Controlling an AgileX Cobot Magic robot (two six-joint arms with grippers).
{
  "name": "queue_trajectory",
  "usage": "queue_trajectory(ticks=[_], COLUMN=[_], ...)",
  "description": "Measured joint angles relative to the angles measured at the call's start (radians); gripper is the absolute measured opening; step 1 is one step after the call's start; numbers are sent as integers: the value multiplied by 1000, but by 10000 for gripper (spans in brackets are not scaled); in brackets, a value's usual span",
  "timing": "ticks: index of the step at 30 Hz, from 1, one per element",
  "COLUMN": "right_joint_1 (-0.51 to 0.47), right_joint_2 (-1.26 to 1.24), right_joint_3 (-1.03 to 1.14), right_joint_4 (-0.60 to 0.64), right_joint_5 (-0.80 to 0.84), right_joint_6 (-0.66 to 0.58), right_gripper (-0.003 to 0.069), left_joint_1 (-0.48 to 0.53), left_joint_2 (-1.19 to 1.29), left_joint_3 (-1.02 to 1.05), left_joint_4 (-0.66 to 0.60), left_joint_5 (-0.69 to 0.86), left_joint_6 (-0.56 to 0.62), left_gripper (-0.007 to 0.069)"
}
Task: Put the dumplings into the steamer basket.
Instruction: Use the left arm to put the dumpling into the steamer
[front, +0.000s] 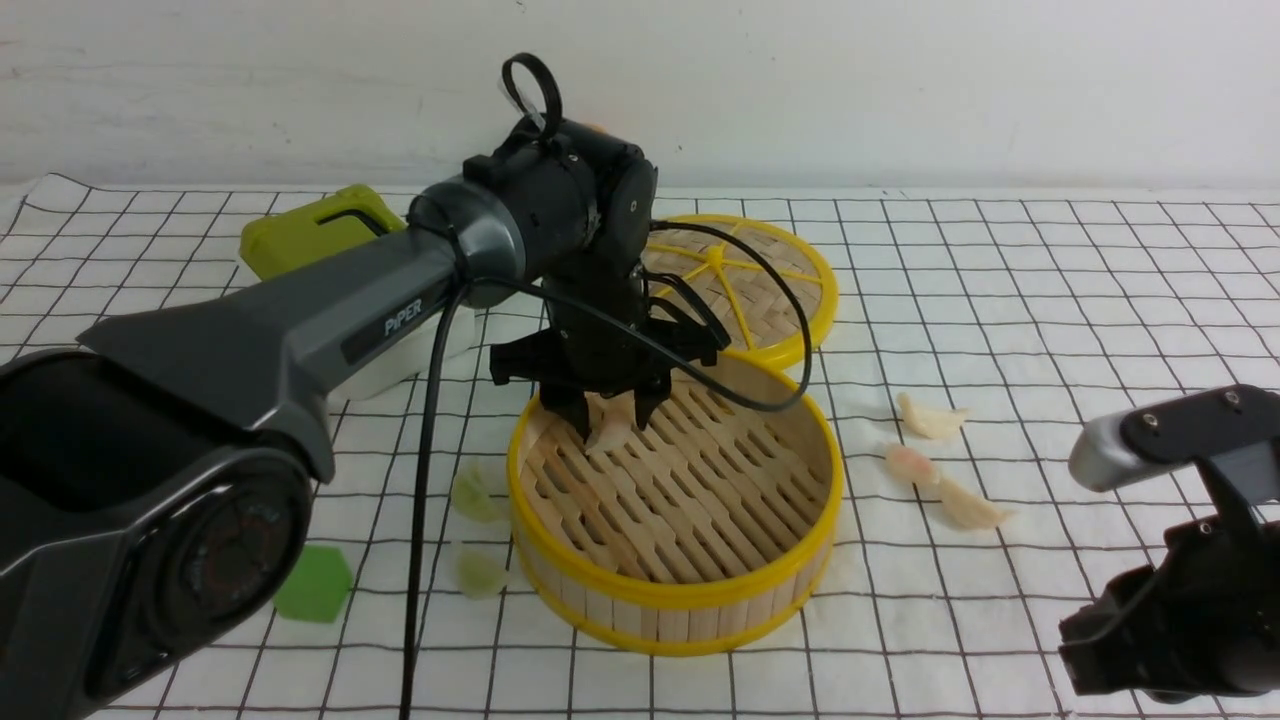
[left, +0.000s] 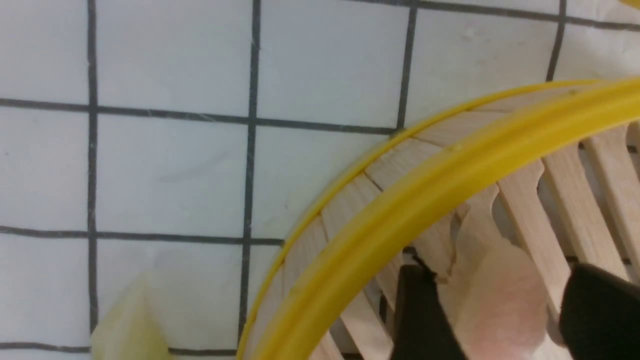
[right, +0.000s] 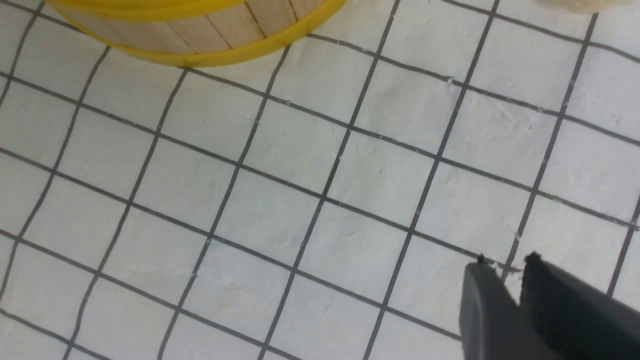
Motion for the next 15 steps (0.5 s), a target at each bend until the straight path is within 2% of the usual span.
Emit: queue_trajectory(ticks=[4,15], right_joint_1=[0,0], right_joint_2=[0,0], right_joint_3=[0,0], right_joint_4=[5,5], right_joint_5=[0,0], right_joint_6=[0,0], right_gripper=[111,122], left_joint_1=[0,0], left_joint_2=[0,-61], left_joint_3=[0,-26], left_joint_4=[0,-21], left_joint_5=[2,58], left_joint_6=[-8,45], left_gripper=[438,449])
